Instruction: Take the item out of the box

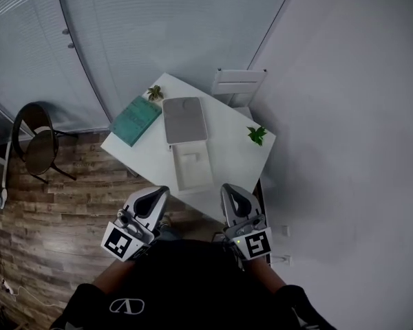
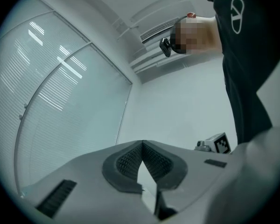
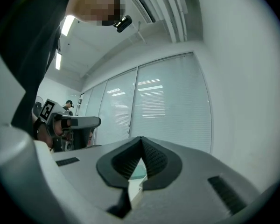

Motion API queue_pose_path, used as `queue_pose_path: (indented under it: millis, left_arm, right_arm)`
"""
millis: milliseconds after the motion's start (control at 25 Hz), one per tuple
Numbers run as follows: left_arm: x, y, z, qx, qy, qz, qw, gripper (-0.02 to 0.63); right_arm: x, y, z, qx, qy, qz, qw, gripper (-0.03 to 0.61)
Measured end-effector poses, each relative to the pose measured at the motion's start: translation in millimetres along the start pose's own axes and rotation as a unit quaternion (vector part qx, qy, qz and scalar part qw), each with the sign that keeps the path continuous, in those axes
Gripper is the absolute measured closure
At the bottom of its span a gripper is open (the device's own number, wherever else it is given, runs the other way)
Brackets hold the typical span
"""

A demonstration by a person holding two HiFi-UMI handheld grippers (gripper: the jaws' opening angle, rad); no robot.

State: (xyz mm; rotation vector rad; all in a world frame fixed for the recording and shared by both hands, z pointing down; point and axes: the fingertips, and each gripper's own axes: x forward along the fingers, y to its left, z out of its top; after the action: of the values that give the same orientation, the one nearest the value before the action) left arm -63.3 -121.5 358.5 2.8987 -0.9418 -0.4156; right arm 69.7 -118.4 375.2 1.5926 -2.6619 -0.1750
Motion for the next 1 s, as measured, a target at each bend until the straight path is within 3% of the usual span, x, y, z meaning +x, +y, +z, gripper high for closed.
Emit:
queue_pose_path:
  millis: [440,1000]
  left_arm:
    - [42,78,-16,-0.015,0.009,-0.035,0.9992,0.609]
    - [70,89,-29,-0.013,0.025,0.015,0.9995,0.609]
  right_arm:
    - [101,-26,-28,-0.042,0.039,-0.015,0.998,0.575]
    - [133,-60,-70,-0.053,0.09,0.054,0.993,0.574]
